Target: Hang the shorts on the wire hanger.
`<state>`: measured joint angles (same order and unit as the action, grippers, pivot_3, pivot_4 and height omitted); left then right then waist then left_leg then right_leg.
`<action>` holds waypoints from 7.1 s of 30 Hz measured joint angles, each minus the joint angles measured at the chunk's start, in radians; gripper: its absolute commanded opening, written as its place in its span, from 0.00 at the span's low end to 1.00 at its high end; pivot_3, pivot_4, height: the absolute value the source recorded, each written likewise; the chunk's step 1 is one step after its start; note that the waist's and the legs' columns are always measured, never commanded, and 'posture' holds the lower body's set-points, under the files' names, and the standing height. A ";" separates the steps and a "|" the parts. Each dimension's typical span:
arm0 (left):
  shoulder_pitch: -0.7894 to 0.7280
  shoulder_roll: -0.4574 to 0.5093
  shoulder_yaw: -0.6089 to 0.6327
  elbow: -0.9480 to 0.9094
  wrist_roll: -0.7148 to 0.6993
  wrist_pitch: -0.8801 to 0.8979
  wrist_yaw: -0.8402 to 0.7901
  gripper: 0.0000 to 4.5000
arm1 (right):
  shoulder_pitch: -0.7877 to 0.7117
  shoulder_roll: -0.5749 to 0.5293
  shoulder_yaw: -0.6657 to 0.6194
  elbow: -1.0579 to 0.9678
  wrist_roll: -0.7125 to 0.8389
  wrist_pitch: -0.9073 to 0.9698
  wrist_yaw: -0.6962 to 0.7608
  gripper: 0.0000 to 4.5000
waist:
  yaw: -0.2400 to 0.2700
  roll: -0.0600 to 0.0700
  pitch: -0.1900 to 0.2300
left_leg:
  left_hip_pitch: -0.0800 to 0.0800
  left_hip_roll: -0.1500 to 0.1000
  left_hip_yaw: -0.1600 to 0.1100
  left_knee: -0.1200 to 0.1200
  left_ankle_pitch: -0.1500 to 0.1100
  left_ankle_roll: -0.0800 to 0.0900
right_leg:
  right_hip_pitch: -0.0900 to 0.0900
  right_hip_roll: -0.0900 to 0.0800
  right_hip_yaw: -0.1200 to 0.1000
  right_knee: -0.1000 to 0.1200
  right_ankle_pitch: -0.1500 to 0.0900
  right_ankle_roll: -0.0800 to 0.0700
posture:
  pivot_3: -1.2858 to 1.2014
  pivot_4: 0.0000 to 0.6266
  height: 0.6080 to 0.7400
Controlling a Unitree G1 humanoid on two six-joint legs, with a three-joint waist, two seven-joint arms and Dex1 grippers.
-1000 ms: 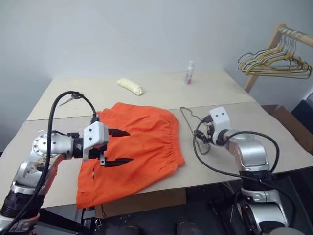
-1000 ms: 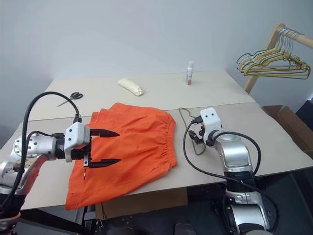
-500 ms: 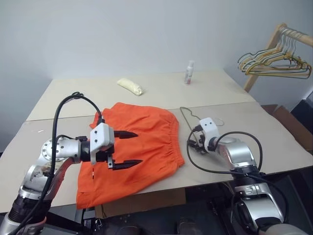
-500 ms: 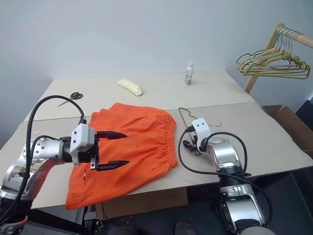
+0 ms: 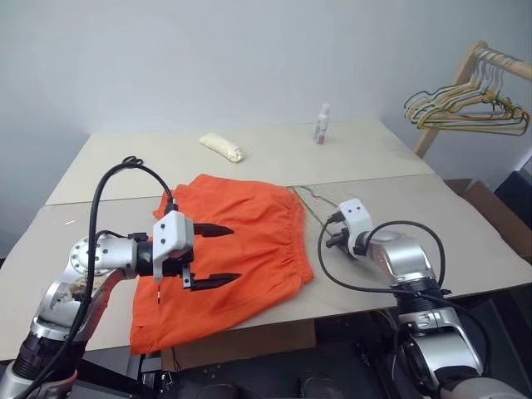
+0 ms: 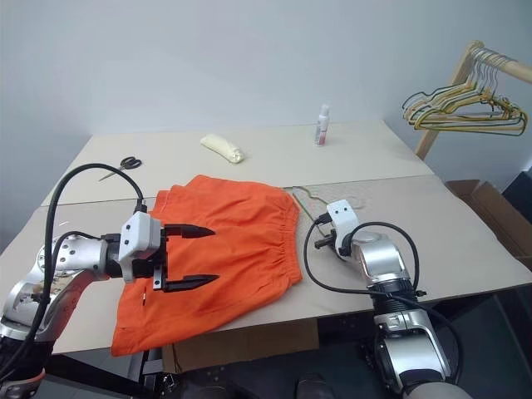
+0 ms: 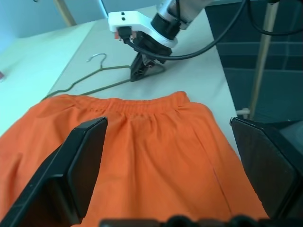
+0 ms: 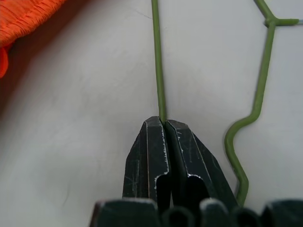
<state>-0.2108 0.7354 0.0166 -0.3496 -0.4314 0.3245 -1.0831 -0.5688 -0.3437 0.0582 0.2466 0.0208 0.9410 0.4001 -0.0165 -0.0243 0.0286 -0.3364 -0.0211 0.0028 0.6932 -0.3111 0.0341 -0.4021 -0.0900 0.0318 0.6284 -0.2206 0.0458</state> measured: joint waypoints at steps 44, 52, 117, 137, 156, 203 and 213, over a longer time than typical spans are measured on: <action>-0.418 -0.689 0.272 0.237 -0.552 0.467 0.870 0.00 | 0.362 0.093 0.121 -0.643 0.006 -0.665 -0.017 0.00 | 0.003 0.001 0.000 | -0.018 -0.008 0.000 0.003 0.002 -0.003 | -0.018 -0.002 0.004 0.000 0.003 0.003 | 0.52 0.00 1.00; -0.420 -0.650 0.231 0.266 -0.506 0.439 0.829 0.00 | 0.381 0.070 0.139 -0.642 -0.025 -0.689 -0.008 0.25 | 0.001 0.001 0.000 | -0.018 -0.008 0.000 0.003 0.002 -0.004 | -0.018 -0.002 0.004 0.000 0.003 0.003 | 0.51 0.00 1.00; -0.449 -0.398 0.304 0.374 -0.711 0.320 -0.040 0.00 | -0.089 -0.250 0.000 -0.435 0.890 0.089 0.626 0.01 | 0.000 0.001 0.000 | -0.023 -0.003 0.001 0.009 -0.001 0.002 | -0.020 -0.002 0.003 -0.002 0.004 0.004 | 0.51 0.00 1.00; -0.359 -0.344 0.134 0.408 -0.426 0.281 0.027 0.78 | 0.003 -0.224 -0.078 -0.478 0.921 0.103 0.508 0.00 | -0.001 0.000 0.000 | -0.023 -0.004 0.001 0.009 -0.001 0.002 | -0.019 -0.003 0.003 -0.003 0.005 0.004 | 0.50 0.00 1.00; -0.136 0.067 -0.137 0.297 0.080 -0.052 -0.222 1.00 | 0.536 -0.717 -0.358 -0.380 1.069 0.299 0.719 0.00 | -0.003 0.002 -0.001 | -0.014 0.000 0.008 0.008 -0.004 0.008 | -0.008 0.000 0.005 -0.005 0.004 0.005 | 0.51 0.00 1.00; -0.055 0.142 -0.187 0.161 0.160 -0.063 -0.234 1.00 | 0.332 -0.694 0.115 0.169 0.646 0.240 1.149 0.00 | 0.042 0.003 -0.001 | -0.009 0.001 0.008 0.009 -0.005 0.009 | -0.003 -0.001 0.005 -0.008 0.005 0.007 | 0.55 0.00 1.00; -0.014 0.156 -0.184 0.125 0.164 -0.059 -0.197 1.00 | 0.069 -0.558 0.205 0.445 0.530 0.190 1.153 0.00 | 0.057 0.003 -0.001 | -0.009 0.000 0.008 0.009 -0.005 0.009 | -0.003 -0.001 0.004 -0.007 0.005 0.007 | 0.57 0.00 1.00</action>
<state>-0.2247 0.8912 -0.1672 -0.2242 -0.2675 0.2655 -1.2798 -0.5000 -0.9017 0.2630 0.6914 0.5512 1.1309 1.5528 0.0400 -0.0208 0.0280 -0.3453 -0.0209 0.0108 0.7024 -0.3164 0.0434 -0.4052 -0.0909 0.0363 0.6209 -0.2159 0.0527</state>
